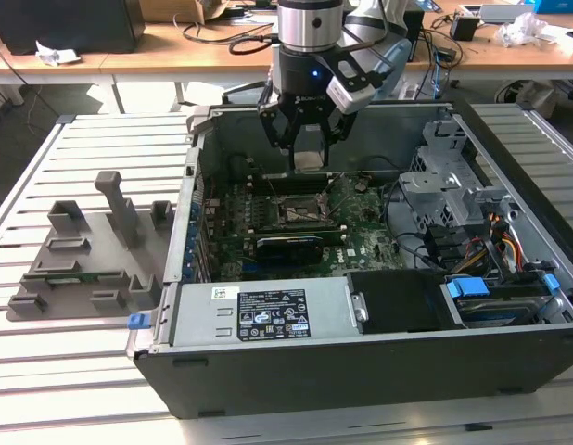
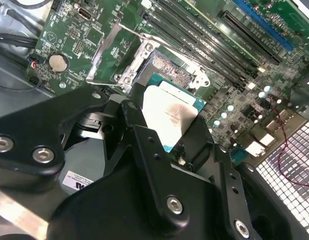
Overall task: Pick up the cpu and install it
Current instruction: 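Pick up the cpu and move it towards the insertion slot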
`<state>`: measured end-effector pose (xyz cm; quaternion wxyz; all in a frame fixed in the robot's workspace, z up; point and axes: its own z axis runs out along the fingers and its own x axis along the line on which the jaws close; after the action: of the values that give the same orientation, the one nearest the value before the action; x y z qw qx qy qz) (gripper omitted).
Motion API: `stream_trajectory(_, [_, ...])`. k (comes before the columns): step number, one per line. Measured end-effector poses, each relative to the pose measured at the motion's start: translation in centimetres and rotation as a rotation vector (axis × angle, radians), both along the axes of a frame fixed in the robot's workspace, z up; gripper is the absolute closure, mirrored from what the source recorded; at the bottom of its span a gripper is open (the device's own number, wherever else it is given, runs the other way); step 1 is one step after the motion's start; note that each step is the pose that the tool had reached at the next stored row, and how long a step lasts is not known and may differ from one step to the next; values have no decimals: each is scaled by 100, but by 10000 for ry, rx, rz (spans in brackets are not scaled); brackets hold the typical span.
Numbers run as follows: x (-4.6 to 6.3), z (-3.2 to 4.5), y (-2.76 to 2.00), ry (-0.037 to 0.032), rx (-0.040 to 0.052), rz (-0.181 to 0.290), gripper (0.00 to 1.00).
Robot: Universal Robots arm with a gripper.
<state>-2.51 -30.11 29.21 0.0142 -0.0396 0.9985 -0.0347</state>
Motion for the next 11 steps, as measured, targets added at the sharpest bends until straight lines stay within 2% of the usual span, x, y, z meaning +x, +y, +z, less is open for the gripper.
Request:
stream_trajectory(2, [0, -48, 22, -2, 2, 6, 45])
stream_trajectory(4, [0, -67, 28, -1, 0, 7, 45])
stream_trajectory(8, [0, -120, 70, 0, 1, 8, 45])
stream_trajectory(11, [0, -140, 76, -1, -8, 11, 45])
